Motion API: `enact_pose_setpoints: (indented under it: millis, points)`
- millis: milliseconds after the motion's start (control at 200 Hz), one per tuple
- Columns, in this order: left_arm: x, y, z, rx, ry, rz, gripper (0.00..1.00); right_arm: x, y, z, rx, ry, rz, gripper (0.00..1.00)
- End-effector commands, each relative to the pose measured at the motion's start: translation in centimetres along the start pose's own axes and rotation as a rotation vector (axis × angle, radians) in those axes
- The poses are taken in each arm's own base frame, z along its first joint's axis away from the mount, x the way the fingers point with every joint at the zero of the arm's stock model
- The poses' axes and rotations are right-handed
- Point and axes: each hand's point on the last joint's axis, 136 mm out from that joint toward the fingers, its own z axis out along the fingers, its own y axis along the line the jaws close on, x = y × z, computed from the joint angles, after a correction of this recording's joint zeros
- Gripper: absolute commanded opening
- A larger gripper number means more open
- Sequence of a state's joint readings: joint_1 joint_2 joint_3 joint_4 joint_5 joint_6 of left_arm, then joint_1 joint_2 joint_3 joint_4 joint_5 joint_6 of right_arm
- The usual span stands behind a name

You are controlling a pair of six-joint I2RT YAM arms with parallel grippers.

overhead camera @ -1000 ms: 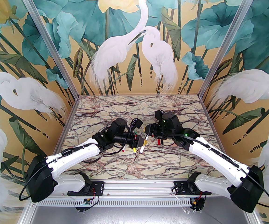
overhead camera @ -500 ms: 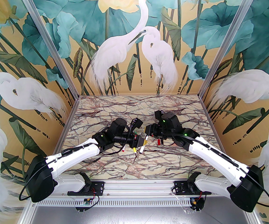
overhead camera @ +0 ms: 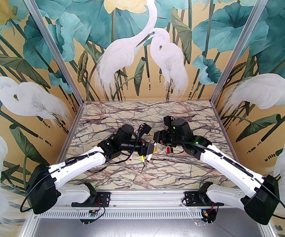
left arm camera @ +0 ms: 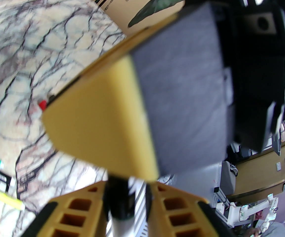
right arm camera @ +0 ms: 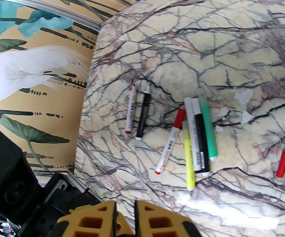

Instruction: Open the pen caps

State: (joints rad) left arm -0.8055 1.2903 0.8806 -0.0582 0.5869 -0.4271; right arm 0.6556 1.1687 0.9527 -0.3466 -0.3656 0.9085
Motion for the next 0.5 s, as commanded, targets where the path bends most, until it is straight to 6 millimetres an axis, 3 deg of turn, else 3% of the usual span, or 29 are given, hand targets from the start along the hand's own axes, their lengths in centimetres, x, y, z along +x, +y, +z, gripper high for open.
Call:
enact_pose_setpoints:
  millis: [0,225,495]
  points:
    - [-0.6,-1.0,-0.2,0.046,-0.047,0.011,0.35,-0.3,2.3,-0.5,-0.092,-0.012,-0.009,0.14]
    - [-0.4,-0.6,-0.1,0.041,-0.055,0.007,0.34,-0.1,2.5,-0.6,-0.116,-0.014,-0.007,0.14]
    - [-0.5,-0.6,-0.4,0.03,-0.071,0.01,0.15,0.0,1.6,-0.6,-0.083,-0.017,-0.005,0.14]
